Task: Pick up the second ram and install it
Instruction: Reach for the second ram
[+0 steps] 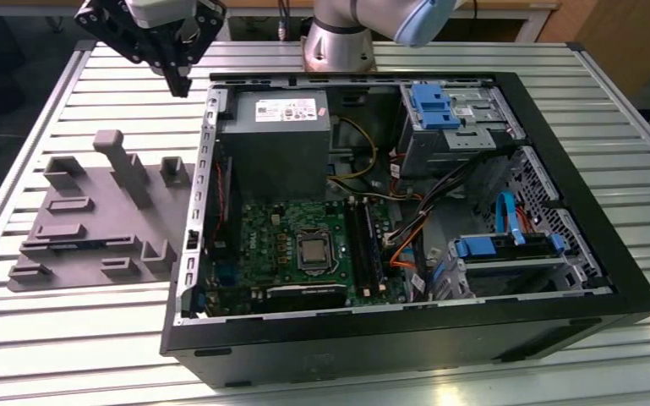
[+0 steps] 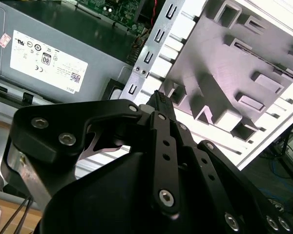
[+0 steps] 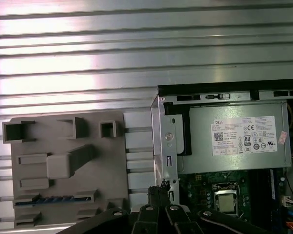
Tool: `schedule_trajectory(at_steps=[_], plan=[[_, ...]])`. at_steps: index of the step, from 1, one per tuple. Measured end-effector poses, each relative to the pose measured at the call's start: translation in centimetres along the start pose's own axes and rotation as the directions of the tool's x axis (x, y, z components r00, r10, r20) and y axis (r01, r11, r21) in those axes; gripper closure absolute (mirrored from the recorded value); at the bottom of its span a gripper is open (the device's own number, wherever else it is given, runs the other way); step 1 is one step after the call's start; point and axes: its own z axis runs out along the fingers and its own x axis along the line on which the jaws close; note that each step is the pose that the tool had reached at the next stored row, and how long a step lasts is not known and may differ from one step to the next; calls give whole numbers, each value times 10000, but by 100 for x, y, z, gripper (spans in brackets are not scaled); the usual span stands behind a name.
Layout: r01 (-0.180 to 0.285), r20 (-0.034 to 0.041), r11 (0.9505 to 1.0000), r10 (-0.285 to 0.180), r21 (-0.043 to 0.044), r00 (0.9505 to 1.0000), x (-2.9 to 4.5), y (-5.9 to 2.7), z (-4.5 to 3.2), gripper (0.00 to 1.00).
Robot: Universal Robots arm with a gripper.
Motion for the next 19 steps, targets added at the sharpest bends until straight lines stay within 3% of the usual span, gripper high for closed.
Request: schedule_trajectory(at_steps=[19], plan=[[-1,0,10000,1,0,10000,164,-12,-2,89]])
